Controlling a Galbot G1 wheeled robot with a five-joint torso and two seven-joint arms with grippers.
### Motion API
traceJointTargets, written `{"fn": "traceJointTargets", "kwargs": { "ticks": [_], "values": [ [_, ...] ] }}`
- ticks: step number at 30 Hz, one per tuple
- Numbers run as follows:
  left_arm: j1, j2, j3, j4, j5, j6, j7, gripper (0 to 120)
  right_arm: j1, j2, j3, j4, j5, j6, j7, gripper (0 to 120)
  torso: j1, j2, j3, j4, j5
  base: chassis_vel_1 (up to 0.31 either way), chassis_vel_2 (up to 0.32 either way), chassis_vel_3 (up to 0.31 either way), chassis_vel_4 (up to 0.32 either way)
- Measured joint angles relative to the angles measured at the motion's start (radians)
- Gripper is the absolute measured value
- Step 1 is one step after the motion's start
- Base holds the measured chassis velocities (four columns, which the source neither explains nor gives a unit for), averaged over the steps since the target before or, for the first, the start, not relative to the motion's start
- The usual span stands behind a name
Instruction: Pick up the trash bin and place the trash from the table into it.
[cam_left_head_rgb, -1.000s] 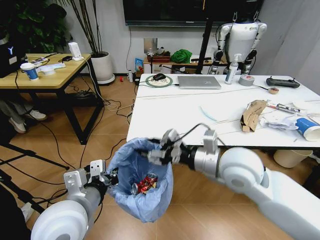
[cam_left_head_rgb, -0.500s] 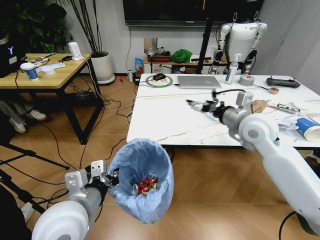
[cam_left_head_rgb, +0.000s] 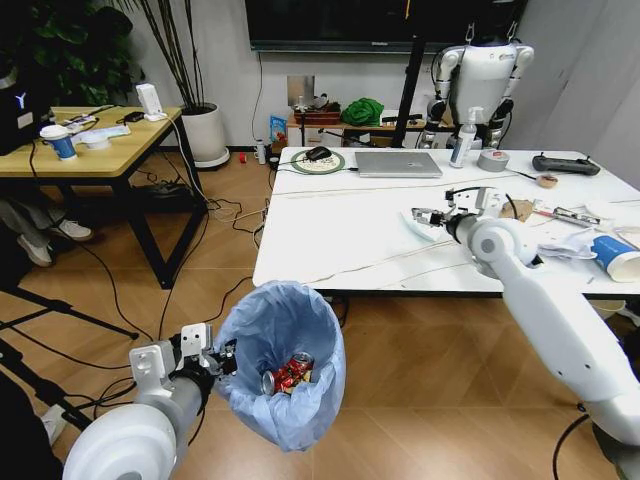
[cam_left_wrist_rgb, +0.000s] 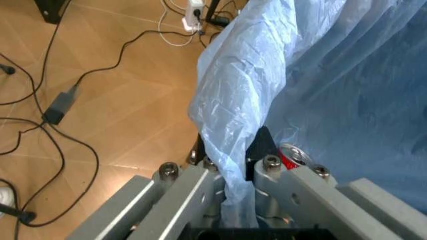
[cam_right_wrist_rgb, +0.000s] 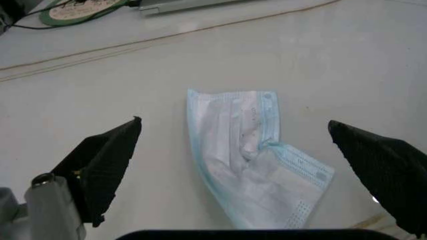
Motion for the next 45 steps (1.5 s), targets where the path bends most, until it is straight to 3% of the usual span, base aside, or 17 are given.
{"fn": "traceJointTargets", "kwargs": {
  "ticks": [10,19,37,45],
  "values": [
    [0.017,0.005,-0.019,0.000,0.001,0.000,0.003,0,0.114,0.072,-0.085,-0.191,-0.054,0.001,0.012,100,0.000,0.000,0.000,0.0004,-0.0004,0.000,0.000,0.000,0.000],
    [0.020,0.003,-0.022,0.000,0.001,0.000,0.004,0,0.114,0.079,-0.090,-0.212,-0.067,0.003,0.012,96,0.000,0.000,0.000,0.0001,-0.0005,0.000,0.000,0.000,0.000],
    [0.031,0.011,-0.051,0.000,-0.010,0.000,0.010,0,0.116,0.104,-0.129,-0.259,-0.130,0.016,-0.008,46,0.000,0.000,0.000,0.0002,-0.0005,0.000,0.000,0.000,0.000],
    [0.034,0.016,-0.055,0.000,-0.015,0.000,0.011,0,0.105,0.101,-0.129,-0.265,-0.148,0.021,-0.016,16,0.000,0.000,0.000,0.0002,-0.0003,0.000,0.000,0.000,0.000]
  ]
}}
